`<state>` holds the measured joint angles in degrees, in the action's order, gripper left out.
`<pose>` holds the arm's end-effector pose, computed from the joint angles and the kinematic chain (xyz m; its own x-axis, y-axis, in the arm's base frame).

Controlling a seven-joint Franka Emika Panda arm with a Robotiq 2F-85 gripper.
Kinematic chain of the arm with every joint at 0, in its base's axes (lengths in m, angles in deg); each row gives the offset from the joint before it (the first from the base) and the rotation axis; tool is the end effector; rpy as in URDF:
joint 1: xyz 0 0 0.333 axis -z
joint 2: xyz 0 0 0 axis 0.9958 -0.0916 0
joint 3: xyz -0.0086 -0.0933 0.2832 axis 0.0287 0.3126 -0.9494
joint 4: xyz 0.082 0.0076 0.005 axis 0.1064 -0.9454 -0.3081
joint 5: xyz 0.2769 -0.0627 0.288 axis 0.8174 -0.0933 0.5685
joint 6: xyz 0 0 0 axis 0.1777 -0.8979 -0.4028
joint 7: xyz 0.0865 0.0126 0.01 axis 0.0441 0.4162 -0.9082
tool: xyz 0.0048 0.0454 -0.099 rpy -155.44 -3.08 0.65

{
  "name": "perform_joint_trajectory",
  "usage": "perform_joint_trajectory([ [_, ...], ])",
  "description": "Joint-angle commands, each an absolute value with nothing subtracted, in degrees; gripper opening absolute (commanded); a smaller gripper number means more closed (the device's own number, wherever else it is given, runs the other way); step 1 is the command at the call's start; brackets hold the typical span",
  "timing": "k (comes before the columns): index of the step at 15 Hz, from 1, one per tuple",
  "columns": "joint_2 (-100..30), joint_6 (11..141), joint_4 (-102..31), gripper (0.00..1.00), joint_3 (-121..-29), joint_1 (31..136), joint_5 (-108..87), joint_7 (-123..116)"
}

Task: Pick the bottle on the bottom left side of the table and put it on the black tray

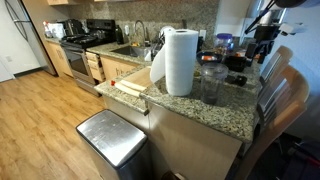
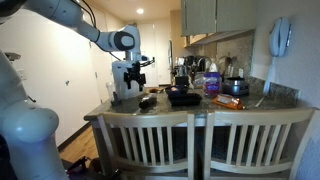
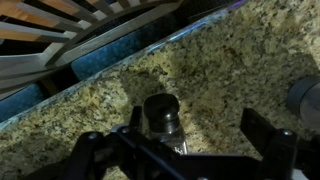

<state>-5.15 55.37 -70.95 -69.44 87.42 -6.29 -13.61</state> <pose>0.4824 -0.1045 0.4399 0.9924 -0.1227 -0.0096 -0.1231 -0.9909 -0.0549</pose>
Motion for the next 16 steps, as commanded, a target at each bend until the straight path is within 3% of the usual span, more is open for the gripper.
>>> perform_joint_trajectory([
  [1, -9.6, 49.1, -65.8, 1.00, -71.0, 88.2, -10.2, -16.9],
  [3, -14.4, 45.3, -60.6, 1.00, -70.6, 88.0, -11.2, -21.0],
  [4, -8.1, 49.5, -67.2, 1.00, -71.1, 88.3, -10.1, -17.4],
  [9, -9.2, 49.0, -66.0, 1.00, -71.2, 88.3, -10.2, -17.7],
  [15, -24.8, 66.9, -53.5, 1.00, -70.9, 89.2, -3.3, -4.6],
  [16, -18.6, 62.9, -58.5, 1.00, -71.4, 88.8, -4.4, -7.2],
])
